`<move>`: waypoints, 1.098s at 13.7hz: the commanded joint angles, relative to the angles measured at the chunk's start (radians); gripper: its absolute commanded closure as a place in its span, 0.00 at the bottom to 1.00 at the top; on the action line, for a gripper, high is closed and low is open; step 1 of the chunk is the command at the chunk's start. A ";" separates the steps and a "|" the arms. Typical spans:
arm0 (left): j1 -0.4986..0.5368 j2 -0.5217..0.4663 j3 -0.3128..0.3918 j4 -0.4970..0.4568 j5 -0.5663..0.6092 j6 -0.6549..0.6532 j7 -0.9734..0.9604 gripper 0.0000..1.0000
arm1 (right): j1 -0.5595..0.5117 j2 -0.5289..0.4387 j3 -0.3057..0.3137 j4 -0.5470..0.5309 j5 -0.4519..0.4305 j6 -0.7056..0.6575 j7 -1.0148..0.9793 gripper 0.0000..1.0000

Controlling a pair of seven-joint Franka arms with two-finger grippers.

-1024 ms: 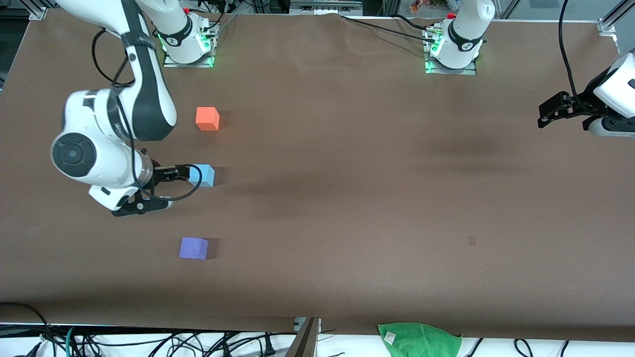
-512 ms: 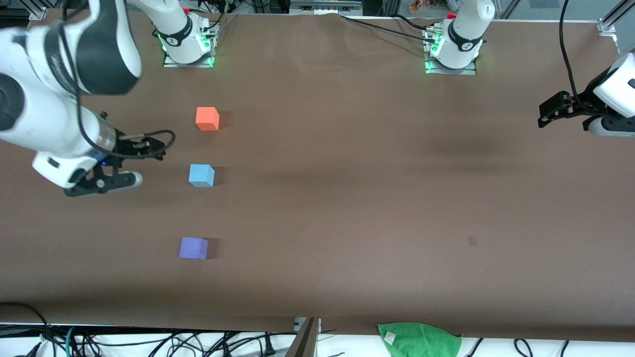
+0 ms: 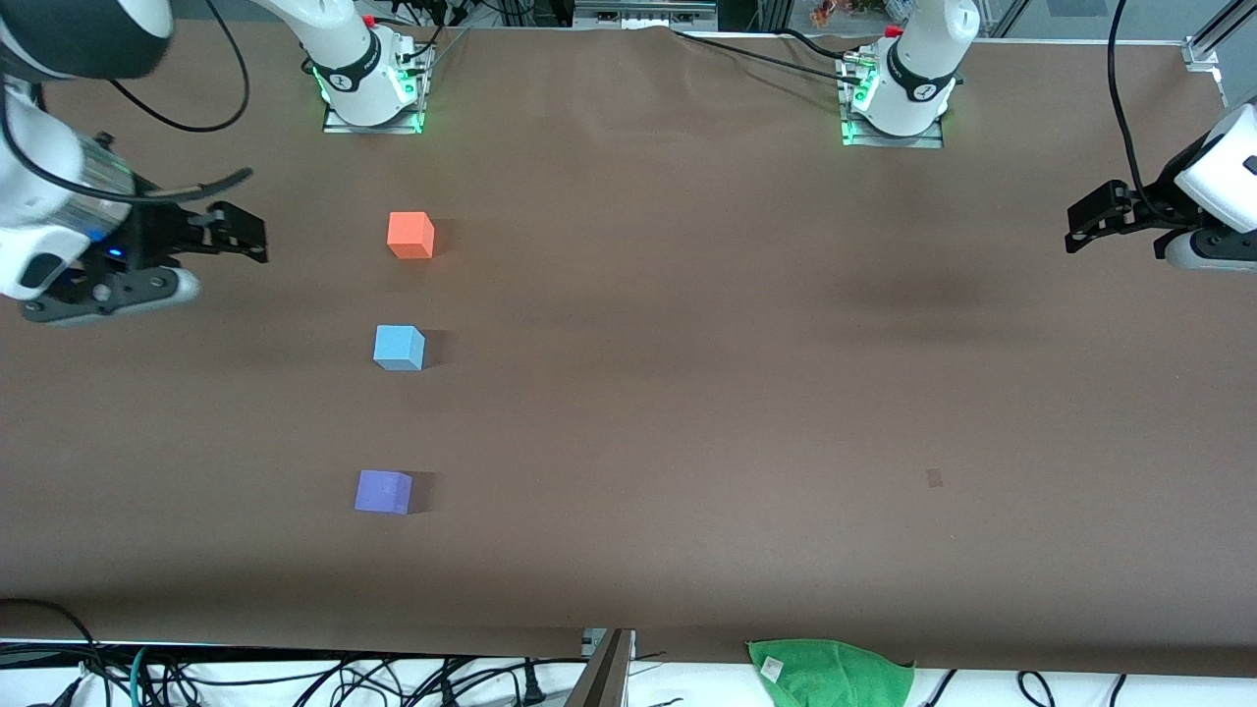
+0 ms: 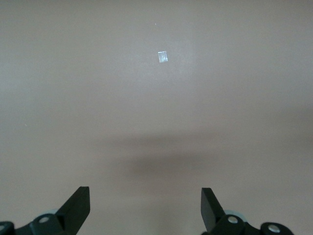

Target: Place blue block between orange and purple blocks

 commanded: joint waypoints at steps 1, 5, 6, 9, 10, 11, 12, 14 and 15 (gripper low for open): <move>0.010 0.009 -0.003 0.028 -0.017 -0.022 0.025 0.00 | -0.074 -0.098 0.044 -0.070 -0.026 0.008 -0.009 0.01; 0.010 0.009 -0.003 0.029 -0.017 -0.022 0.025 0.00 | -0.147 -0.172 0.074 -0.141 -0.024 0.007 -0.015 0.01; 0.010 0.009 -0.003 0.028 -0.017 -0.022 0.025 0.00 | -0.154 -0.174 0.082 -0.150 -0.024 0.005 -0.017 0.01; 0.010 0.009 -0.003 0.028 -0.017 -0.022 0.025 0.00 | -0.151 -0.174 0.111 -0.152 -0.029 -0.010 -0.006 0.01; 0.010 0.009 -0.003 0.029 -0.017 -0.022 0.025 0.00 | -0.148 -0.163 0.111 -0.142 -0.029 -0.016 -0.006 0.01; 0.010 0.009 -0.003 0.028 -0.017 -0.022 0.025 0.00 | -0.148 -0.157 0.110 -0.141 -0.027 -0.018 -0.004 0.01; 0.010 0.009 -0.003 0.028 -0.017 -0.022 0.025 0.00 | -0.145 -0.157 0.110 -0.139 -0.032 -0.016 -0.004 0.01; 0.010 0.009 -0.003 0.029 -0.017 -0.022 0.025 0.00 | -0.145 -0.146 0.110 -0.138 -0.038 -0.009 -0.006 0.01; 0.010 0.009 -0.003 0.028 -0.017 -0.022 0.025 0.00 | -0.146 -0.141 0.110 -0.133 -0.038 -0.007 -0.007 0.01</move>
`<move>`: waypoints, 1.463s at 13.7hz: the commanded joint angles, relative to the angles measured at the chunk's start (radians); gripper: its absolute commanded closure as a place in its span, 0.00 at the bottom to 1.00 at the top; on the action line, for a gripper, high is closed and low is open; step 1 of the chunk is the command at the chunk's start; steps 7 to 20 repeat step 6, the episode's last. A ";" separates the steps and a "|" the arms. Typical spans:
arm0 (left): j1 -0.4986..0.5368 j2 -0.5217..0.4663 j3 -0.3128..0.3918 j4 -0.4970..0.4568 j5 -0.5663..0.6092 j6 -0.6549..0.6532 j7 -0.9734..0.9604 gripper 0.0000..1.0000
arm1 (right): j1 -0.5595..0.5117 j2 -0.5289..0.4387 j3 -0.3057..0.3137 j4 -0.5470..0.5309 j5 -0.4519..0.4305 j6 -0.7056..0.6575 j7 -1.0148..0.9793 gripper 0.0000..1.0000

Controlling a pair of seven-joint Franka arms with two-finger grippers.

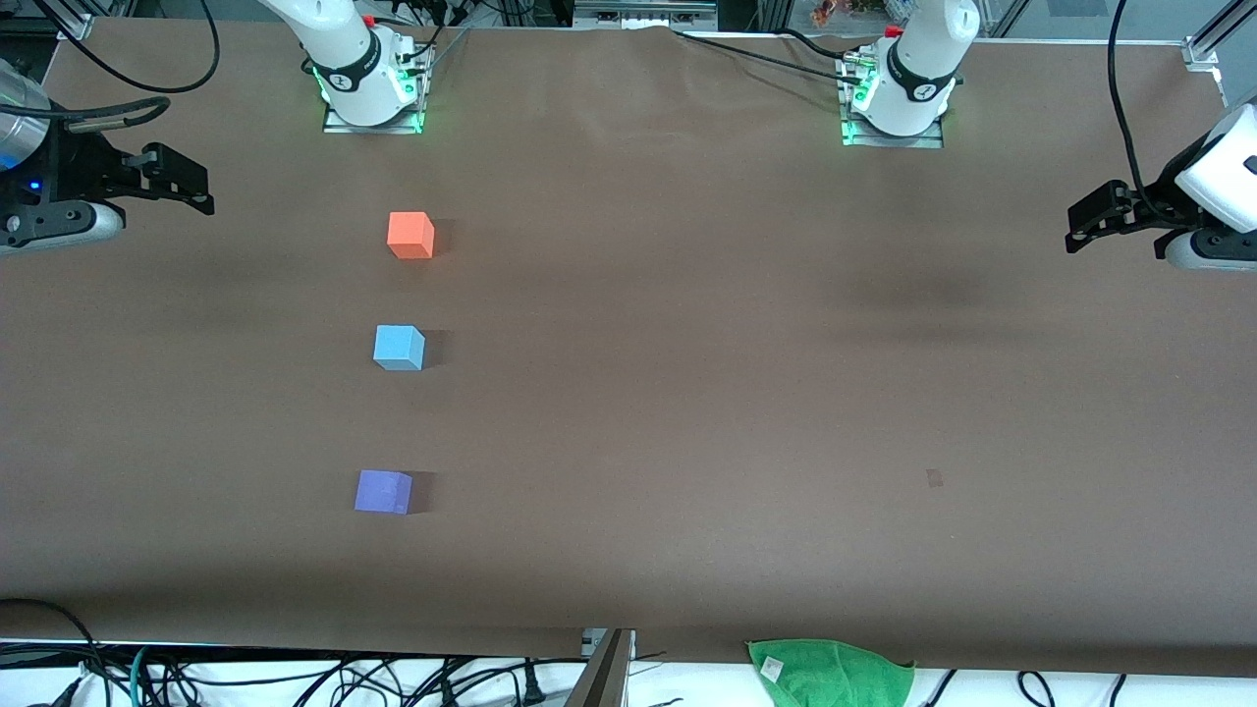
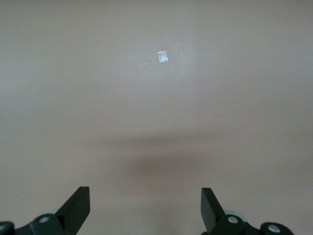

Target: Place blue block between orange and purple blocks

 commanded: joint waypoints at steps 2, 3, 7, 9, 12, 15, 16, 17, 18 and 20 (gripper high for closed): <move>0.010 0.009 -0.003 0.028 -0.017 -0.022 0.024 0.00 | -0.011 0.013 0.011 0.012 -0.015 -0.002 -0.007 0.01; 0.010 0.009 -0.003 0.029 -0.017 -0.022 0.024 0.00 | -0.010 0.014 0.011 0.015 -0.016 0.000 -0.005 0.01; 0.010 0.009 -0.003 0.028 -0.017 -0.022 0.024 0.00 | -0.010 0.014 0.011 0.015 -0.015 0.000 -0.004 0.01; 0.010 0.009 -0.003 0.028 -0.017 -0.022 0.024 0.00 | -0.010 0.014 0.011 0.015 -0.015 0.000 -0.004 0.01; 0.010 0.009 -0.003 0.028 -0.017 -0.022 0.024 0.00 | -0.010 0.014 0.011 0.015 -0.015 0.000 -0.004 0.01; 0.010 0.009 -0.003 0.028 -0.017 -0.022 0.024 0.00 | -0.010 0.014 0.011 0.015 -0.015 0.000 -0.004 0.01; 0.010 0.009 -0.003 0.028 -0.017 -0.022 0.024 0.00 | -0.010 0.014 0.011 0.015 -0.015 0.000 -0.004 0.01; 0.010 0.009 -0.003 0.028 -0.017 -0.022 0.024 0.00 | -0.010 0.014 0.011 0.015 -0.015 0.000 -0.004 0.01; 0.010 0.009 -0.003 0.028 -0.017 -0.022 0.024 0.00 | -0.010 0.014 0.011 0.015 -0.015 0.000 -0.004 0.01; 0.010 0.009 -0.003 0.028 -0.017 -0.022 0.024 0.00 | -0.010 0.014 0.011 0.015 -0.015 0.000 -0.004 0.01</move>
